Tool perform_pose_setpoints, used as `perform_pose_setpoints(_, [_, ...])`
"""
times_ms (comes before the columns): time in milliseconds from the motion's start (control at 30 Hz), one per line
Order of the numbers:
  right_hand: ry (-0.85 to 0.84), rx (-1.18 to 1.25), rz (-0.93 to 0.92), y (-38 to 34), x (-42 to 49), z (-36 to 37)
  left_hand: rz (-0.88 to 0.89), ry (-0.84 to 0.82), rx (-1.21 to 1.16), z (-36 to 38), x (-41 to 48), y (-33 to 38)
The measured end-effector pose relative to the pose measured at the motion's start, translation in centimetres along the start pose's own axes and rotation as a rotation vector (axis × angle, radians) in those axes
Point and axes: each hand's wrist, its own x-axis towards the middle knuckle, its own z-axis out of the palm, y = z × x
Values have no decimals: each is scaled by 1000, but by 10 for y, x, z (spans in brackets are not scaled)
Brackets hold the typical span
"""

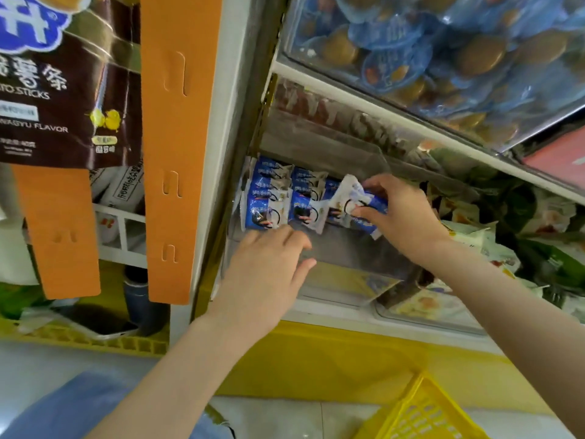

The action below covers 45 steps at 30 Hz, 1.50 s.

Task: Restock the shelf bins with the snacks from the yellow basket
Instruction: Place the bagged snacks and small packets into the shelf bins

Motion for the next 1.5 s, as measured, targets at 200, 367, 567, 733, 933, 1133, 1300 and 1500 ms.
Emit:
perform_pose_setpoints(200, [-255,-293,0,12,49,45,7,-4,59,2,1,1])
perform_pose_setpoints(367, [-311,-290,42,25,61,68,15,56,13,5,0,-1])
perform_pose_setpoints(567, [-203,-462,-59,35,63,74,30,91,-10,8,1,-2])
perform_pose_setpoints(733, [-256,-503,-80,31,59,71,30,93,-2,8,0,-3])
perform_pose_setpoints(933, [-157,-288,-56,18,17,38,-15,95,-1,9,-1,0])
perform_pose_setpoints(1133, [-107,-190,-103,16,-74,10,-50,153,23,15,-8,5])
perform_pose_setpoints(1300, [-195,-315,-265,36,-128,18,72,194,82,29,-23,22])
perform_pose_setpoints(1500, [31,-239,-185,66,-195,18,278,19,-31,77,-58,51])
